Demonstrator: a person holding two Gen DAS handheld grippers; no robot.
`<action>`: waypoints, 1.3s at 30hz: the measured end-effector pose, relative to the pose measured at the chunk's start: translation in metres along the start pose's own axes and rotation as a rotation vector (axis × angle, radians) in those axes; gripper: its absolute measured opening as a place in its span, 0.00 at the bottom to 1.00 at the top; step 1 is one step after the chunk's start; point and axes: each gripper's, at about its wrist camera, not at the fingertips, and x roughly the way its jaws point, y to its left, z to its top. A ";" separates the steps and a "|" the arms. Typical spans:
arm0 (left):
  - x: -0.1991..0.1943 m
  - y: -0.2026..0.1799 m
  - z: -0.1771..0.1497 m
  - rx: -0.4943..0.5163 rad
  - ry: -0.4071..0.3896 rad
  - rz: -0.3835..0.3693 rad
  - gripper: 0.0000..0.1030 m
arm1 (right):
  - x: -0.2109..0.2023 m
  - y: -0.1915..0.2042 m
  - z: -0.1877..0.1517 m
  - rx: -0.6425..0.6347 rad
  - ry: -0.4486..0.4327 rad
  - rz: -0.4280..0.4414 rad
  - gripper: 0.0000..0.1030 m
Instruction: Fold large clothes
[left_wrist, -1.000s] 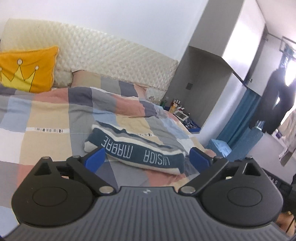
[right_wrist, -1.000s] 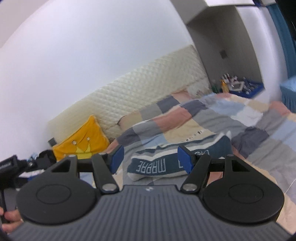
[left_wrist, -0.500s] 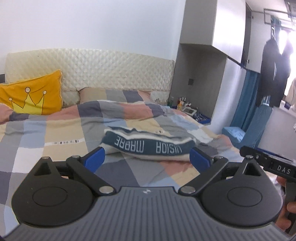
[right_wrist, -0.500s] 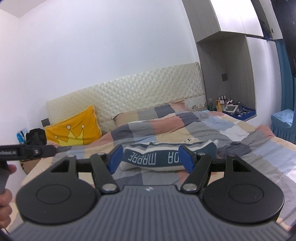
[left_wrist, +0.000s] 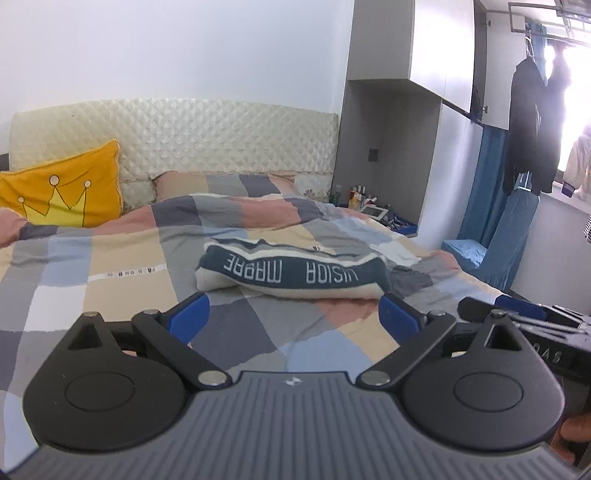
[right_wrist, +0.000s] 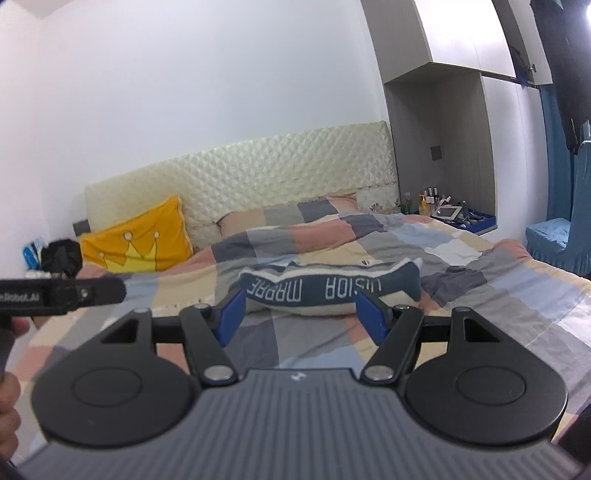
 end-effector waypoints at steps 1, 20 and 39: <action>0.003 0.001 -0.002 -0.001 0.002 -0.001 0.97 | 0.001 0.002 -0.003 -0.005 0.007 -0.005 0.67; 0.056 0.025 -0.029 -0.014 0.058 0.057 0.97 | 0.042 0.006 -0.034 -0.051 0.086 -0.060 0.67; 0.054 0.013 -0.033 -0.002 0.036 0.080 0.97 | 0.038 0.004 -0.030 -0.054 0.079 -0.102 1.00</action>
